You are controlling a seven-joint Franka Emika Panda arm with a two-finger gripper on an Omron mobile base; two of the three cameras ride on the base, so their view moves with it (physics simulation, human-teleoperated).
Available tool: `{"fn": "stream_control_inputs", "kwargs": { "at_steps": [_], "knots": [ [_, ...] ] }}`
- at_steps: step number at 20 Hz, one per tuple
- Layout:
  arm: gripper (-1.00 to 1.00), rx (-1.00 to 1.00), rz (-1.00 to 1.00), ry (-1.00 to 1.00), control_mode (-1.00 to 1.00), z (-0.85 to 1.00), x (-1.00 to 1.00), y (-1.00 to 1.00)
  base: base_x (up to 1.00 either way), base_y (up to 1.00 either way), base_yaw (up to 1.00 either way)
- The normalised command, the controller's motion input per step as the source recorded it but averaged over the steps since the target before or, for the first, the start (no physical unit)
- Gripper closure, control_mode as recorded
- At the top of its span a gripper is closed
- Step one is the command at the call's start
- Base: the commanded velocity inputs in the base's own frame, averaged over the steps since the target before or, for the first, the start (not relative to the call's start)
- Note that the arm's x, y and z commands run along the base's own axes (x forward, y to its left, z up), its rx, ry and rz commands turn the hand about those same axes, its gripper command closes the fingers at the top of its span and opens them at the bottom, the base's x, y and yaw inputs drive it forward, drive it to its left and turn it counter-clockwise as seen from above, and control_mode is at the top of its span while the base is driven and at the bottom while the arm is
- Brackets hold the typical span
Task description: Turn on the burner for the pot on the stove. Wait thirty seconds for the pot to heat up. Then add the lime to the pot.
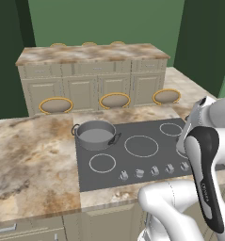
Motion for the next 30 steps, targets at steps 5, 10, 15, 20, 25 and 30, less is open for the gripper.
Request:
{"fn": "stream_control_inputs", "kwargs": {
  "at_steps": [5,10,15,20,25,30],
  "knots": [
    [-1.0,0.0,0.0,0.0,-1.0,0.0,0.0,0.0,0.0,0.0,0.0],
    [-1.0,0.0,0.0,0.0,-1.0,0.0,0.0,0.0,0.0,0.0,0.0],
    [-1.0,0.0,0.0,0.0,-1.0,0.0,0.0,0.0,0.0,0.0,0.0],
    [-1.0,0.0,0.0,0.0,-1.0,0.0,0.0,0.0,0.0,0.0,0.0],
    [-1.0,0.0,0.0,0.0,-1.0,0.0,0.0,0.0,0.0,0.0,0.0],
    [-1.0,0.0,0.0,0.0,-1.0,0.0,0.0,0.0,0.0,0.0,0.0]
  ]
}}
